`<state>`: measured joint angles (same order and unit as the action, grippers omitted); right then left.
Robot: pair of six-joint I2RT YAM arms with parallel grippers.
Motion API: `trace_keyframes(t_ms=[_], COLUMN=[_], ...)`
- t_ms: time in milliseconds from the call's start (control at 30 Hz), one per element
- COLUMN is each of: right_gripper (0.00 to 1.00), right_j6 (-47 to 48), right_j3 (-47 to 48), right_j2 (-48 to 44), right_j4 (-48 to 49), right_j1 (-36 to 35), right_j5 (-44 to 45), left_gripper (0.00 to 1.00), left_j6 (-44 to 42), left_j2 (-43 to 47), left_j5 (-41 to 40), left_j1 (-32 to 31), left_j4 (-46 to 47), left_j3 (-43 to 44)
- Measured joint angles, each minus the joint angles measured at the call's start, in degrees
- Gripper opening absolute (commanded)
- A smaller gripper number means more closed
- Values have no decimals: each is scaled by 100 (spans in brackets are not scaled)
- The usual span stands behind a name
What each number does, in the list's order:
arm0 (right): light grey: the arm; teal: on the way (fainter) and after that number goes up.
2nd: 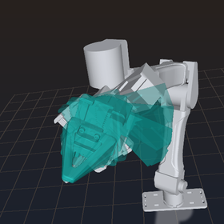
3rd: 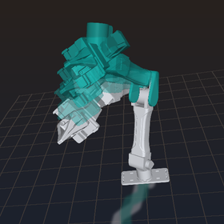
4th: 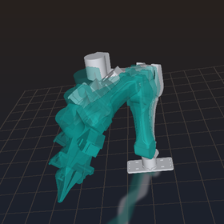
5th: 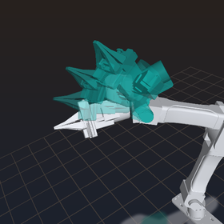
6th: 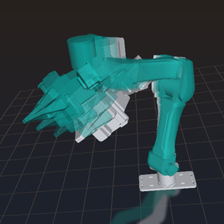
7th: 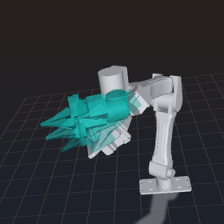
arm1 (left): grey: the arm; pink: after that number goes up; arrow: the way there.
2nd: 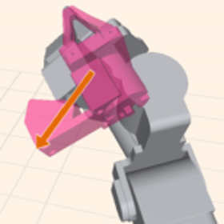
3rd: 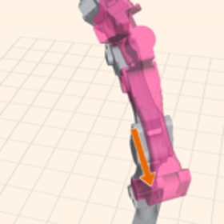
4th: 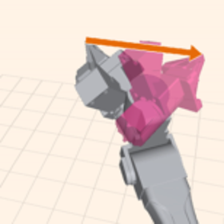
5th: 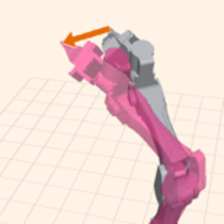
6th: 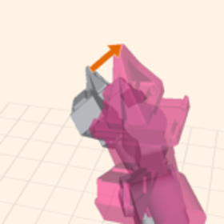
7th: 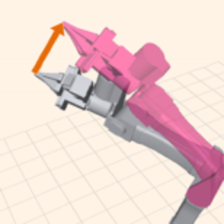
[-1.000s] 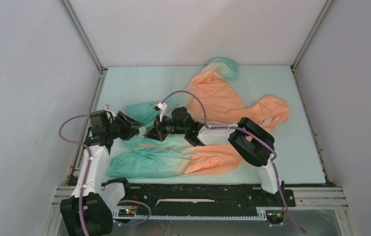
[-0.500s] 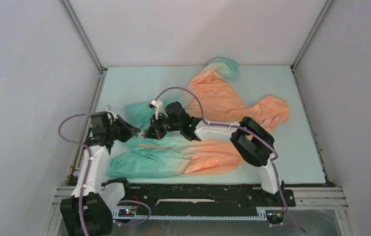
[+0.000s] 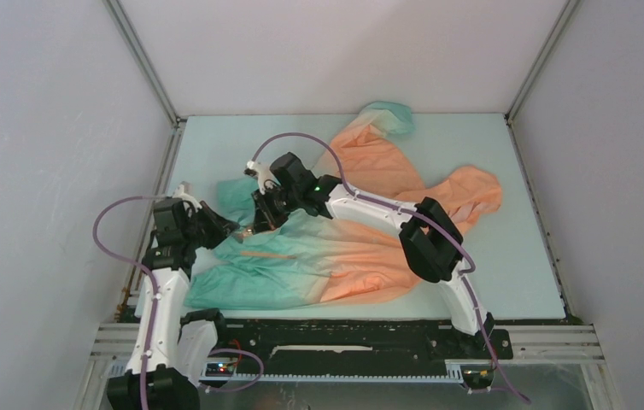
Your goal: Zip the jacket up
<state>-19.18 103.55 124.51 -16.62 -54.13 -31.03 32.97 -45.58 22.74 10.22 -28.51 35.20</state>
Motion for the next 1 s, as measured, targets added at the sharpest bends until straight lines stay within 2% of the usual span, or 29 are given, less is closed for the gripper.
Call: trace_keyframes(t_ms=[333,500,567,667,733,833,1000], right_gripper=[0,0,0,0,0,0,0], right_j6=[341,201,155,109,70,33,9], right_j3=[247,-125,-216,-236,-236,-245,-247], right_j2=[138,131,131,131,131,131,131], right_j4=[-494,101,146,186,251,293,343], right_j1=[92,105,105,107,107,105,94], right_j5=[-203,-470,-474,-472,-472,-470,-444], left_gripper=[1,33,38,53,59,59,47], left_j6=[61,155,197,363,518,737,1012], left_j2=[153,35,-59,-212,-229,-197,-168], left_j5=[177,151,109,-17,-107,-190,-170], left_j1=[-44,-39,-31,-28,-28,-28,-28], left_j4=[-52,31,9,-107,-214,-269,-201], left_j3=[-4,-4,-4,-4,-4,-7,-66])
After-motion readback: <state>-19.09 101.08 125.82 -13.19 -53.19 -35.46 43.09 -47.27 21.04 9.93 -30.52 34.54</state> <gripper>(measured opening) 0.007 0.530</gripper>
